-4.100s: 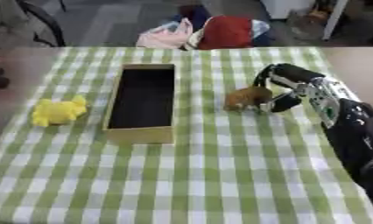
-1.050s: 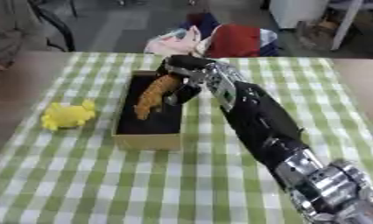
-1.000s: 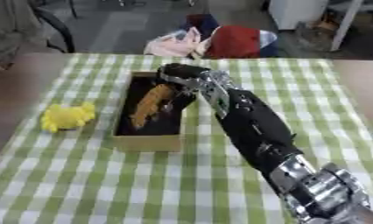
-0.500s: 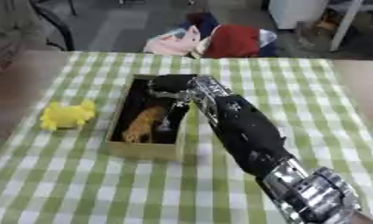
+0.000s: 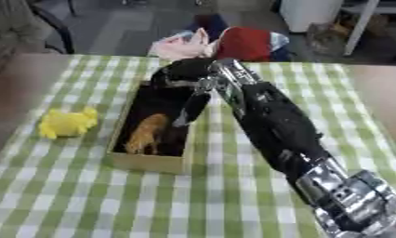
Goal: Pick up objects on the table and place them in the box.
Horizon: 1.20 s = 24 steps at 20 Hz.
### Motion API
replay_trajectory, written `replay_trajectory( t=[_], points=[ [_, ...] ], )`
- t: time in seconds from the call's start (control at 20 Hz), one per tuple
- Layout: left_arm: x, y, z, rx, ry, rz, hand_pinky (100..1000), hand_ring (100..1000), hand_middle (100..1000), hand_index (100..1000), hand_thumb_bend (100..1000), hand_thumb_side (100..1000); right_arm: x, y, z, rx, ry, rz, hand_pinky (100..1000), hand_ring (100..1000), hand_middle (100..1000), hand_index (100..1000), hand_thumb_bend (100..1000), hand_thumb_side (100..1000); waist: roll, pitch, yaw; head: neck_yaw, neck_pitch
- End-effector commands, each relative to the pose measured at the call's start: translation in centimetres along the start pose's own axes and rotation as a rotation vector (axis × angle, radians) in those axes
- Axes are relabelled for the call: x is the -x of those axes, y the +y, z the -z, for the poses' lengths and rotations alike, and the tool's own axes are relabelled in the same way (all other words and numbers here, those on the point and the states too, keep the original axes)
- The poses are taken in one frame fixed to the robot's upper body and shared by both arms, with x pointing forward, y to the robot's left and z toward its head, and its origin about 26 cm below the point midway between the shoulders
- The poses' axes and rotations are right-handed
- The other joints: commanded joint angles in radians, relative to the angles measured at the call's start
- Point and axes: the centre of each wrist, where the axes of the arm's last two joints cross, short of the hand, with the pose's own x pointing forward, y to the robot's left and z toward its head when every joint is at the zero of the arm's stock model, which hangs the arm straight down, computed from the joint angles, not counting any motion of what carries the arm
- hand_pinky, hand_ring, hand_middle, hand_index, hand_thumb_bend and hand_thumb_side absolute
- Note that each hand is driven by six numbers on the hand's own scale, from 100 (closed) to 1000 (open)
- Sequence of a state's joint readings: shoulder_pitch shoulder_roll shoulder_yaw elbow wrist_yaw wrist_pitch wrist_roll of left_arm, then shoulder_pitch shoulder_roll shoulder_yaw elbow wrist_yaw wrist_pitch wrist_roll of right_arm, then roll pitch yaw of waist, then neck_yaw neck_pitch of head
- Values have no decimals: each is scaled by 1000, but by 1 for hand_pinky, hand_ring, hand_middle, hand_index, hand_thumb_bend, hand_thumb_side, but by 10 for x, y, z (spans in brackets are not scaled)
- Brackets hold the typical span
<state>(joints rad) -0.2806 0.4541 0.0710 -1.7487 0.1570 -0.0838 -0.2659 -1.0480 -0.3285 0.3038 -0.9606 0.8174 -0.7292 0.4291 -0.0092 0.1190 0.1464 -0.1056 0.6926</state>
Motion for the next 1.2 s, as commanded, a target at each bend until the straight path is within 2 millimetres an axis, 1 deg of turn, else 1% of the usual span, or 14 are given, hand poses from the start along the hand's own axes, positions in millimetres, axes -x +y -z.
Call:
replay_trajectory(
  t=[0.05, 0.15, 0.3, 0.45, 0.55, 0.7, 0.8, 0.85, 0.9, 1.0, 1.05, 1.1, 1.15, 1.2],
  points=[
    [-8, 18, 1, -10, -5, 76, 760, 688, 657, 758, 154, 772, 2, -39, -37, 95, -88, -8, 744, 848, 781, 848, 346, 356, 4, -19, -17, 25, -6],
    [-9, 24, 1, -9, 3, 114, 760, 689, 658, 759, 152, 765, -5, -50, -59, 202, -93, 58, 736, 844, 780, 850, 316, 314, 5, -22, -39, 40, -3],
    [-9, 36, 2, 9, 22, 191, 757, 690, 660, 763, 141, 751, -21, -63, -92, 317, -98, 147, 724, 838, 778, 849, 261, 281, 8, -26, -70, 60, -2],
    [-5, 49, 6, 40, 65, 280, 754, 691, 663, 767, 137, 744, -42, -68, -117, 377, -108, 221, 719, 836, 779, 852, 234, 269, 14, -31, -93, 77, 0],
    [-1, 60, 9, 66, 98, 353, 751, 696, 668, 772, 156, 707, -55, -70, -130, 406, -118, 257, 715, 833, 777, 854, 226, 255, 19, -35, -107, 88, 3],
    [4, 76, 16, 108, 140, 484, 747, 700, 676, 779, 185, 632, -74, -71, -145, 442, -132, 300, 713, 832, 776, 855, 222, 249, 24, -38, -127, 104, 7],
    [9, 85, 21, 165, 164, 582, 745, 707, 685, 783, 214, 544, -83, -69, -154, 456, -134, 324, 712, 831, 773, 853, 209, 248, 28, -39, -142, 113, 8],
    [12, 89, 23, 203, 178, 631, 743, 709, 689, 784, 242, 500, -87, -68, -158, 462, -131, 337, 711, 831, 771, 853, 204, 247, 30, -39, -150, 118, 9],
    [15, 93, 25, 240, 191, 680, 741, 711, 693, 787, 292, 466, -89, -66, -162, 469, -127, 351, 709, 830, 768, 852, 190, 252, 32, -39, -156, 121, 10],
    [22, 100, 29, 312, 224, 765, 739, 714, 698, 791, 334, 438, -93, -62, -168, 480, -115, 382, 707, 831, 766, 852, 179, 258, 35, -39, -168, 128, 12],
    [26, 102, 30, 348, 244, 803, 738, 717, 698, 788, 378, 402, -94, -60, -171, 485, -107, 398, 706, 831, 765, 852, 171, 263, 37, -38, -177, 133, 13],
    [31, 104, 31, 381, 262, 836, 737, 721, 699, 788, 420, 333, -95, -58, -173, 489, -99, 411, 706, 831, 764, 852, 192, 251, 38, -38, -183, 135, 14],
    [36, 105, 33, 416, 282, 865, 735, 721, 699, 788, 442, 381, -95, -56, -175, 492, -91, 422, 705, 831, 763, 851, 162, 269, 39, -38, -191, 138, 14],
    [40, 106, 34, 447, 298, 893, 732, 722, 702, 794, 464, 323, -96, -54, -177, 495, -83, 431, 704, 830, 760, 849, 154, 276, 39, -38, -197, 140, 15]
  ],
)
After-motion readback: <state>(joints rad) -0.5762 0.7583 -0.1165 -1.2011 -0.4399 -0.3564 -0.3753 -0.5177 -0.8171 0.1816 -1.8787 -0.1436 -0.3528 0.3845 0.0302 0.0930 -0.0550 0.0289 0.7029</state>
